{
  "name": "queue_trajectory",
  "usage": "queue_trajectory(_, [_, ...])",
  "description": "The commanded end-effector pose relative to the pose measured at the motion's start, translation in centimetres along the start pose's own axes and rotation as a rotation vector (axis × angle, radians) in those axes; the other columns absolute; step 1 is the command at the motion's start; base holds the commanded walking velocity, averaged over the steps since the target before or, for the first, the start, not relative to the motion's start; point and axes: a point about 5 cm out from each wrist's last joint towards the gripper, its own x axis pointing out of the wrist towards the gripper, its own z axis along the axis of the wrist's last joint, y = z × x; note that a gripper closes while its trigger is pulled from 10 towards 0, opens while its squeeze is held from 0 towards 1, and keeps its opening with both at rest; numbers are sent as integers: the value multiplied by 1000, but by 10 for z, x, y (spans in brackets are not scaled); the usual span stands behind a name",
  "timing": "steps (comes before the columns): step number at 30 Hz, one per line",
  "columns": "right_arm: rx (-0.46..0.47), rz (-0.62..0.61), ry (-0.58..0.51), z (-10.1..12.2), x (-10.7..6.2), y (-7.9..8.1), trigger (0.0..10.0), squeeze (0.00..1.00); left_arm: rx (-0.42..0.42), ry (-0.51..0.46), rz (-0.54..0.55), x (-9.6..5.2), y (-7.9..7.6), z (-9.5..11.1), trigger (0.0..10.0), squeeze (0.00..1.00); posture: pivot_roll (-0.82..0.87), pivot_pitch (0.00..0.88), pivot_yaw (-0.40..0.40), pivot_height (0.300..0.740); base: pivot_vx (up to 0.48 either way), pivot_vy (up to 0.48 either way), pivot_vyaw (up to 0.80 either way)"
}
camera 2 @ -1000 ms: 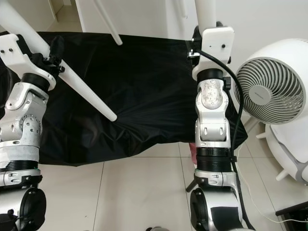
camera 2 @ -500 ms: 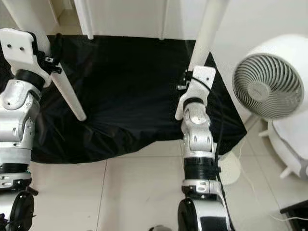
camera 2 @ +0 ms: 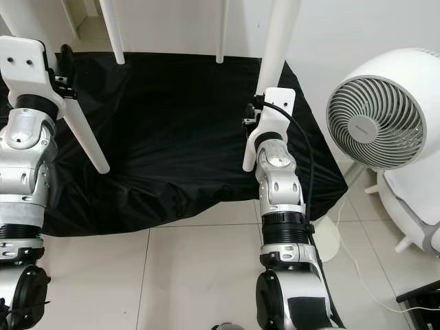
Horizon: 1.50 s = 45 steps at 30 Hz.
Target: Building children table
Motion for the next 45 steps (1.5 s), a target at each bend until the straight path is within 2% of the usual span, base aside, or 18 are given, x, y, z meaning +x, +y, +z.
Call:
queue_trajectory(1, [36,204,57,-7,1,39,0,0,202,-23,21,-5,-1,0,0,0,-75,110,12,740,0,0,0])
queue_trajectory(5, [61,229,72,-6,3,44,0,0,228,-38,30,-2,2,3,0,0,-70,109,11,740,0,0,0])
queue_trajectory(6, [48,228,69,-5,4,46,4039,0,225,-28,18,-1,0,1,39,0,-70,109,11,740,0,0,0])
queue_trajectory(7, [28,220,58,-2,5,45,10000,0,210,-16,-16,0,-4,-1,10000,0,-70,109,11,740,0,0,0])
queue_trajectory(9, [-3,207,39,0,5,44,10000,0,212,-15,-52,0,-9,-2,10000,0,-70,109,11,740,0,0,0])
queue_trajectory(10, [-8,202,21,2,5,43,10000,1000,190,-14,-83,-1,-13,-4,10000,1000,-71,107,12,740,0,0,0])
queue_trajectory(16, [-77,185,-93,19,5,35,10000,1000,145,-8,-103,-4,-20,-6,10000,1000,-76,109,18,740,0,0,0])
queue_trajectory(17, [-92,191,-111,22,4,34,10000,259,122,-16,-124,-5,-22,-4,10000,1000,-76,109,18,740,0,0,0])
queue_trajectory(19, [-105,197,-121,25,2,33,10000,0,96,-20,-150,-6,-24,-2,10000,1000,-76,109,18,740,0,0,0])
queue_trajectory(21, [-112,199,-119,25,1,31,10000,0,62,-22,-164,-7,-25,-1,10000,1000,-76,109,18,740,0,0,0])
queue_trajectory(22, [-112,195,-101,23,-3,27,10000,0,9,-22,-196,-10,-26,1,10000,0,-75,108,21,740,0,0,0])
queue_trajectory(33, [-211,272,-73,-2,-46,9,10000,0,4,9,-306,-32,-12,-4,10000,0,-70,104,22,740,0,0,0])
queue_trajectory(34, [-219,254,-90,-1,-46,6,10000,0,-4,11,-316,-32,-11,-4,10000,1000,-71,104,21,740,0,0,0])
queue_trajectory(36, [-219,254,-90,-1,-46,6,10000,0,-4,11,-316,-32,-11,-4,10000,1000,-71,104,21,740,0,0,0])
queue_trajectory(37, [-208,247,-111,1,-48,4,10000,1000,5,9,-304,-31,-10,-4,10000,1000,-71,104,21,740,0,0,0])
queue_trajectory(39, [-204,240,-129,3,-48,2,10000,1000,7,10,-300,-31,-11,-4,10000,1000,-71,104,21,740,0,0,0])
queue_trajectory(40, [-204,241,-141,5,-48,0,10000,71,6,8,-298,-30,-12,-3,10000,0,-73,98,24,740,0,0,0])
queue_trajectory(45, [-201,345,-140,6,-58,0,10000,0,-9,18,-309,-35,-13,-2,10000,0,-73,95,24,740,0,0,0])
